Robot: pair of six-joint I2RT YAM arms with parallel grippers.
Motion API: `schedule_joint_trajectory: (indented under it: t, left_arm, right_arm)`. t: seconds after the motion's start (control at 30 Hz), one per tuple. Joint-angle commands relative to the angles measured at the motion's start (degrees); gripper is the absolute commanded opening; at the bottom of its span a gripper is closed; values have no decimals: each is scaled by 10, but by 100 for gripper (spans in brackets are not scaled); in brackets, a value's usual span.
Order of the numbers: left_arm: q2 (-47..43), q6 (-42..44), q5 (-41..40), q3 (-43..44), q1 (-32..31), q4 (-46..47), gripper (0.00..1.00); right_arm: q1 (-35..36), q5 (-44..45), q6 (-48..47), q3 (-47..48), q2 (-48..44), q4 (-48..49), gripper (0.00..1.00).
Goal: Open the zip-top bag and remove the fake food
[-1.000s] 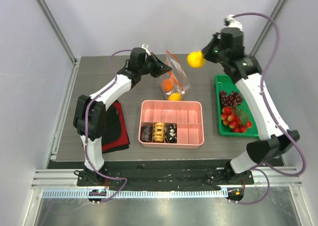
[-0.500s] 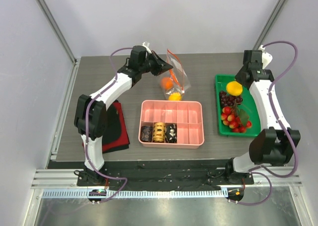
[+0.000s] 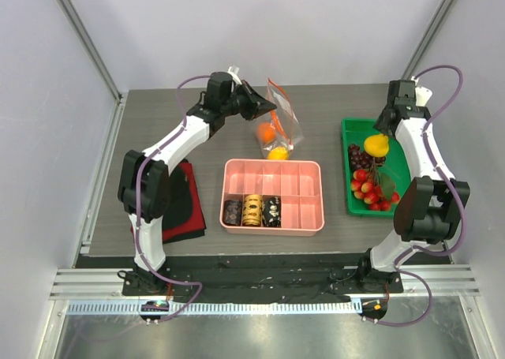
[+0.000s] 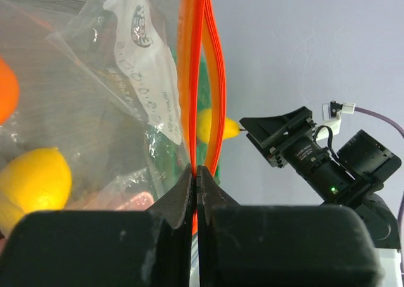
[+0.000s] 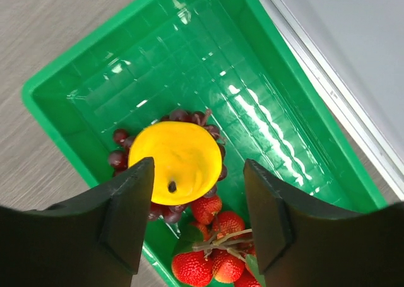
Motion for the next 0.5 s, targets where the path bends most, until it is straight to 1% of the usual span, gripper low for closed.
schedule_joint_trajectory:
  t: [0.0,0.03,0.1,0.17,0.23,0.27,0.3,0.33,0.37,0.4,0.43,0.47]
  left_arm:
    - [1,-35,33,27,-9,58,0]
    - [1,-48,34,28,-12,64,0]
    - [3,-57,34,31,-16,78,0]
    - [5,-74,36,34,-19,89,0]
    - [8,-83,37,45,-22,96,0]
    - [10,-93,39,47,-25,99,0]
    - [14,-96,37,51,-25,107,0]
    - [14,-97,37,53,-26,108,0]
    - [16,-97,37,55,-27,107,0]
    - [17,-93,37,56,-27,102,0]
    - [20,-91,37,56,-27,100,0]
    - [22,-89,37,53,-27,97,0]
  right_arm:
    - [11,-18,-32,47,-43,-1,66]
    - [20,-22,-37,57,-50,-5,69]
    - [30,-25,-40,69,-57,-20,70]
    - [61,-17,-45,90,-65,-34,74]
    - [91,-8,-48,117,-67,-43,75]
    - [120,-12,-49,125,-71,-49,75]
    - [136,-23,-49,134,-72,-49,75]
    - [150,-52,-48,152,-72,-48,74]
    - [183,-76,-45,161,-72,-42,73]
    - [195,-98,-39,169,-67,-40,72]
    - [207,-118,-30,188,-63,-40,69]
    - [222,-155,-5,196,-57,-40,65]
